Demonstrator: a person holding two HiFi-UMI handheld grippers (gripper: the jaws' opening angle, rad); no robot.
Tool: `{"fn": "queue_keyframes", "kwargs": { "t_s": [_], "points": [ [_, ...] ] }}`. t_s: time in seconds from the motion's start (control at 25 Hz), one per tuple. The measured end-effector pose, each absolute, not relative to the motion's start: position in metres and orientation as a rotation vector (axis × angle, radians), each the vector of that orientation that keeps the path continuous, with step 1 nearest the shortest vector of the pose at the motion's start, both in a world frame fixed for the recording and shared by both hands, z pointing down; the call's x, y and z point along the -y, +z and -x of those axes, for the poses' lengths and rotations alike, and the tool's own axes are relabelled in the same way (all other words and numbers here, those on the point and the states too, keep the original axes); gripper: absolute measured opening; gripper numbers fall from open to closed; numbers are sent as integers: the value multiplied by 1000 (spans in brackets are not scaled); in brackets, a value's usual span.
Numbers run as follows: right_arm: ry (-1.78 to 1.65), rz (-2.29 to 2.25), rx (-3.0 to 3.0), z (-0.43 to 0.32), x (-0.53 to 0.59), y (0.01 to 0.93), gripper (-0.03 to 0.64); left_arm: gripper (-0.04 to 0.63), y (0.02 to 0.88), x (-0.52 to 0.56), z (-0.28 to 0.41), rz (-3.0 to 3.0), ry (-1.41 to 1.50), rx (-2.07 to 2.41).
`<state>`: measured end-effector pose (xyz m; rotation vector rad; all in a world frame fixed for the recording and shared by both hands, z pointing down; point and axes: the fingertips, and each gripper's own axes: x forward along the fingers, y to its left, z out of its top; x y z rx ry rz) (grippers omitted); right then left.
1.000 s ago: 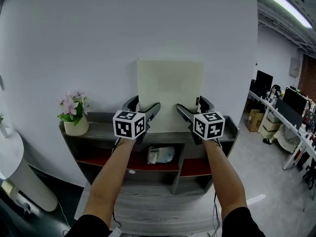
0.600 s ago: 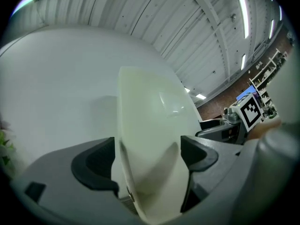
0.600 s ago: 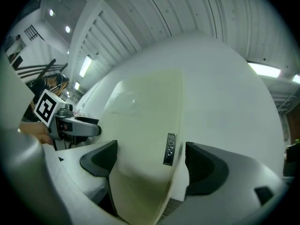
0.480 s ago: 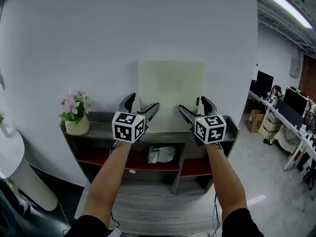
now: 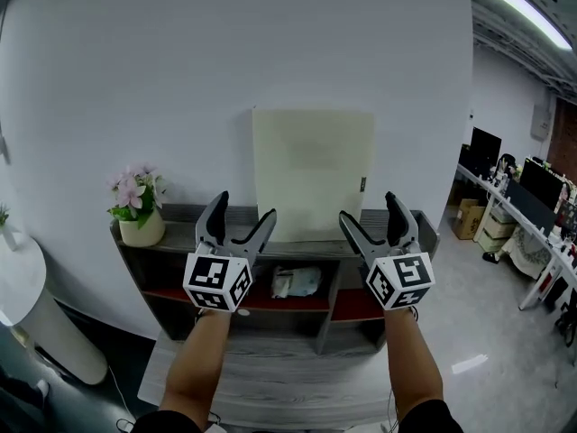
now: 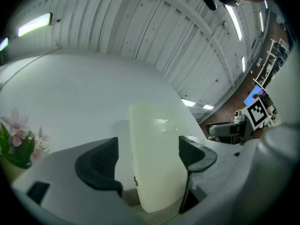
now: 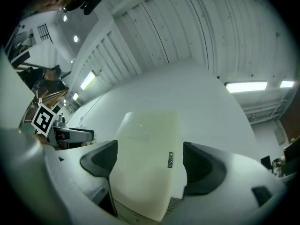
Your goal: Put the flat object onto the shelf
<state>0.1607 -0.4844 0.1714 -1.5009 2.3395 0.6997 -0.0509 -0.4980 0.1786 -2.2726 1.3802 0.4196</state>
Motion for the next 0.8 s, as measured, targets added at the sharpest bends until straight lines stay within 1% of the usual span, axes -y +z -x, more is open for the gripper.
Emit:
{"fn": "queue_keyframes", "kwargs": {
  "t_s": [0.04, 0.08, 0.16, 0.2, 0.24, 0.32, 0.36, 0.48, 0.6, 0.8],
  "points": [
    [714, 1494, -2334, -158, 475, 174, 446, 395, 185, 491, 51, 2258, 421, -1387],
    [726, 1486, -2335, -156, 467, 178, 446, 363, 192, 485, 50, 2246, 420, -1395],
    [756, 1480, -2340, -149, 453, 188, 445, 269, 208, 474, 48, 2244, 420, -1411],
    [778, 1488, -2334, -146, 447, 193, 437, 234, 216, 470, 46, 2253, 426, -1417],
    [802, 1502, -2317, -145, 442, 197, 399, 205, 223, 467, 45, 2260, 434, -1421],
    [834, 1531, -2277, -144, 433, 207, 225, 141, 234, 461, 42, 2270, 455, -1425],
    [834, 1540, -2267, -143, 429, 212, 168, 107, 240, 458, 40, 2278, 466, -1423],
    [813, 1559, -2255, -143, 421, 228, 65, 49, 254, 447, 36, 2304, 499, -1414],
    [763, 1594, -2257, -146, 416, 251, 30, 14, 272, 437, 37, 2299, 493, -1439],
    [709, 1646, -2266, -151, 411, 282, 26, 8, 305, 434, 33, 2300, 396, -1457]
  ]
}}
